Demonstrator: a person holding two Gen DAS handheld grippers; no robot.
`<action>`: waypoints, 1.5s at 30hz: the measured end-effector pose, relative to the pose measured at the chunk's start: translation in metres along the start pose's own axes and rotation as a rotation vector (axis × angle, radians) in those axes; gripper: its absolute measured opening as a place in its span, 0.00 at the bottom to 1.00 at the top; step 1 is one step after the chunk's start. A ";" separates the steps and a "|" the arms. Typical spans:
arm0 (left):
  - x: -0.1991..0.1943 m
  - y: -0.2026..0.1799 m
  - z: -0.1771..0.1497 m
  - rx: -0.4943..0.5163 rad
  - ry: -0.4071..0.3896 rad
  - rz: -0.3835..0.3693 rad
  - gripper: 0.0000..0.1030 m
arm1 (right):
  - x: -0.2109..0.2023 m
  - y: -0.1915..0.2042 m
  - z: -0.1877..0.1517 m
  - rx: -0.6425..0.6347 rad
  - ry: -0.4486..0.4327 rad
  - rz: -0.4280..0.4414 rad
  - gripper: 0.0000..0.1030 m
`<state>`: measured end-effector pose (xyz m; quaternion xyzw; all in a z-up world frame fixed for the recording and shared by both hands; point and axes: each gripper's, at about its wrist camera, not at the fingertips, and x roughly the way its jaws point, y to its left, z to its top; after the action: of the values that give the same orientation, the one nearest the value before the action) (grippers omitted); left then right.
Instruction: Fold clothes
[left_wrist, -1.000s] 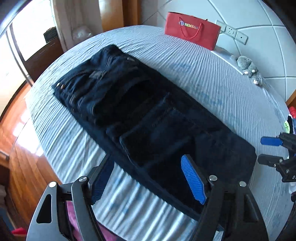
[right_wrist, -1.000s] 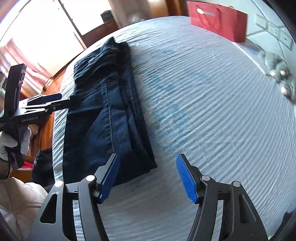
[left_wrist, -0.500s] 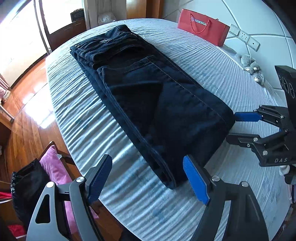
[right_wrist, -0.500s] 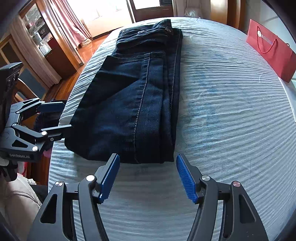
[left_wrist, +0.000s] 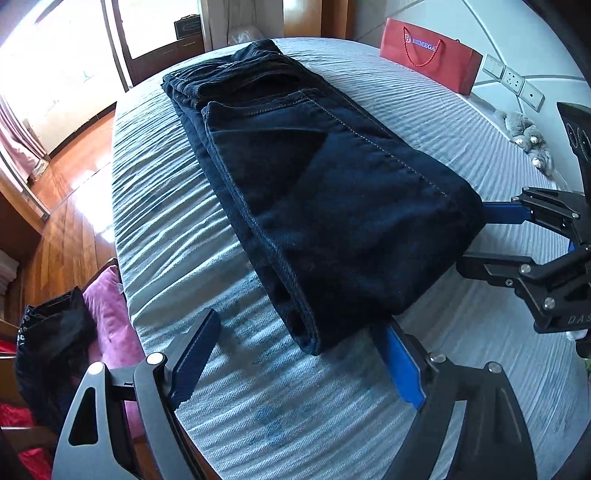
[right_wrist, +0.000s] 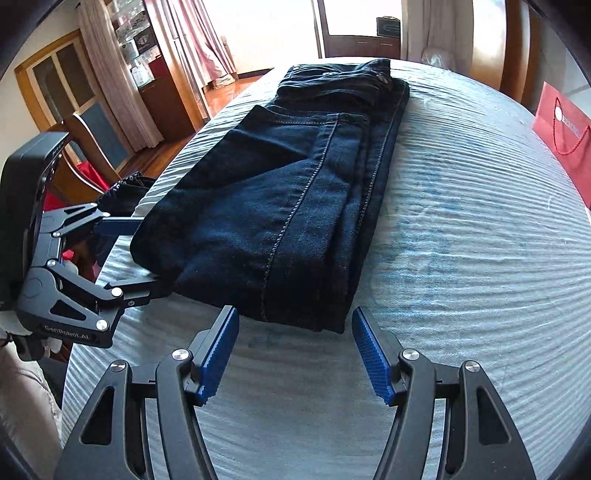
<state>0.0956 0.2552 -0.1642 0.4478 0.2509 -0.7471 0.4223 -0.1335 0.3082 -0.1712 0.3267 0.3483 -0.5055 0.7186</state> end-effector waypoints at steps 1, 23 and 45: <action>0.001 0.001 0.000 0.003 0.003 0.003 0.83 | 0.002 0.003 0.000 -0.018 -0.003 -0.006 0.62; -0.079 0.034 0.096 0.132 -0.177 -0.102 0.13 | -0.064 -0.008 0.081 0.188 -0.263 0.050 0.27; 0.135 0.234 0.352 0.015 0.081 -0.360 0.19 | 0.171 -0.151 0.372 0.453 -0.013 0.003 0.30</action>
<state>0.1023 -0.1858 -0.1159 0.4285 0.3381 -0.7939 0.2680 -0.1717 -0.1238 -0.1288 0.4768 0.2210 -0.5719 0.6299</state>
